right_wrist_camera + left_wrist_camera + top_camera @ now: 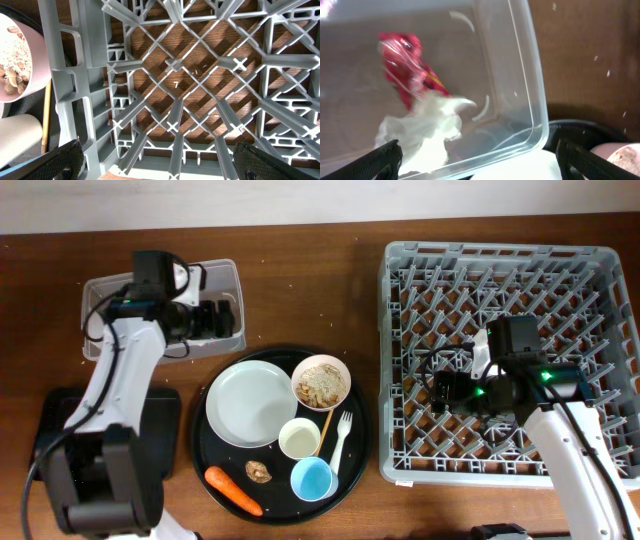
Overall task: Sort waste into correct bins and load items into the dishwasher rack
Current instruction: 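Move the tissue into the clear bin and release it, then reach left gripper to the blue cup and grasp it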
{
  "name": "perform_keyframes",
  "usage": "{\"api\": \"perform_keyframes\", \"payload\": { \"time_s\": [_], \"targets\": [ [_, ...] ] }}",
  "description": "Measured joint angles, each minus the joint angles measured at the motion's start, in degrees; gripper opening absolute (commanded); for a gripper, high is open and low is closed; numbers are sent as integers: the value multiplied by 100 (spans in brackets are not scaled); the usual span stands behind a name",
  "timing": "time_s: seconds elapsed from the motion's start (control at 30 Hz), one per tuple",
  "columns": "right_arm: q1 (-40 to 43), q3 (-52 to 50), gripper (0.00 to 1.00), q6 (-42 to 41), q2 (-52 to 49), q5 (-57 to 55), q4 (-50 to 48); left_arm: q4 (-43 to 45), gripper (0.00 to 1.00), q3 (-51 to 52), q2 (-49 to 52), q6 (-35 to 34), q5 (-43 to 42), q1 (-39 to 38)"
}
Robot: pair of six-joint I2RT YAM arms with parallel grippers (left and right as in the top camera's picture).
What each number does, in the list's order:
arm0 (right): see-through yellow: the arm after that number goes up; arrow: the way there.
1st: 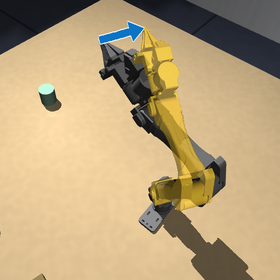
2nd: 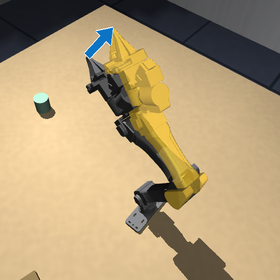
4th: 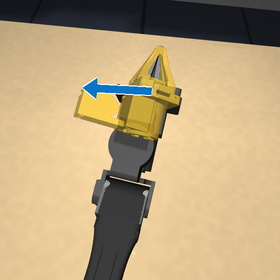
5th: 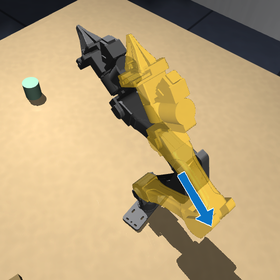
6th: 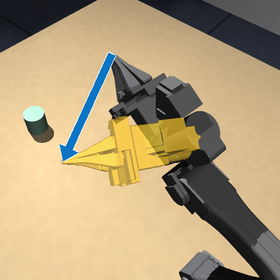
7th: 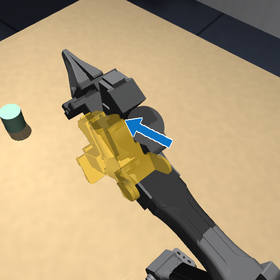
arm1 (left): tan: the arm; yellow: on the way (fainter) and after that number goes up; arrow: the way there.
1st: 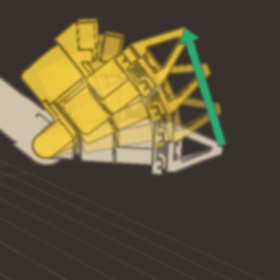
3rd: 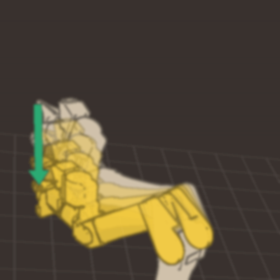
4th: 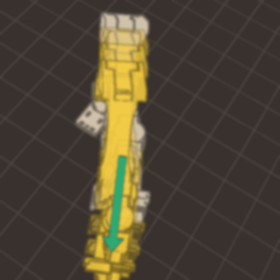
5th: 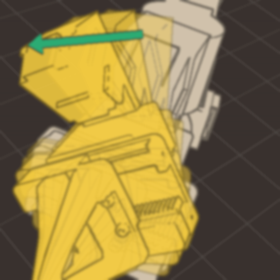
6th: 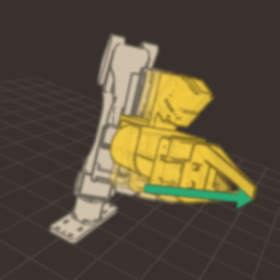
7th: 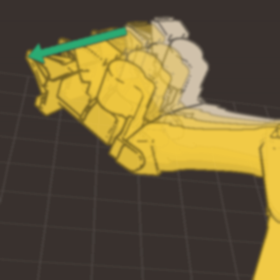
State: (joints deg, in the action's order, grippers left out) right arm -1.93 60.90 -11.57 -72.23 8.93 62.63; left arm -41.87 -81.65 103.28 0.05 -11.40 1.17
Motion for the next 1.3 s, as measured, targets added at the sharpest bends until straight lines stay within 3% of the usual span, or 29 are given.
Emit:
{"api": "perform_keyframes", "payload": {
  "time_s": [0.2,0.37,0.4,0.8,0.87,0.97,1.13,1.3],
  "targets": [
    [0,0,98,0,0,0,13,-546,89,2,258,46,-26,-319],
    [0,0,98,0,0,0,15,-745,89,2,258,63,-39,-378],
    [0,0,98,0,0,0,15,-745,85,2,258,61,-39,-378],
    [0,0,98,0,0,0,17,-828,84,-7,-282,79,-48,-374],
    [0,0,98,-2,0,0,17,-828,71,-7,-365,39,-50,-374],
    [0,0,98,-4,0,0,15,-890,62,-20,-638,-17,-286,-380],
    [0,0,98,0,0,0,26,-1902,64,-103,-881,-52,-870,-702],
    [0,2,98,2,0,0,83,-3499,67,-129,-881,-72,-920,-1508]
  ]
}}
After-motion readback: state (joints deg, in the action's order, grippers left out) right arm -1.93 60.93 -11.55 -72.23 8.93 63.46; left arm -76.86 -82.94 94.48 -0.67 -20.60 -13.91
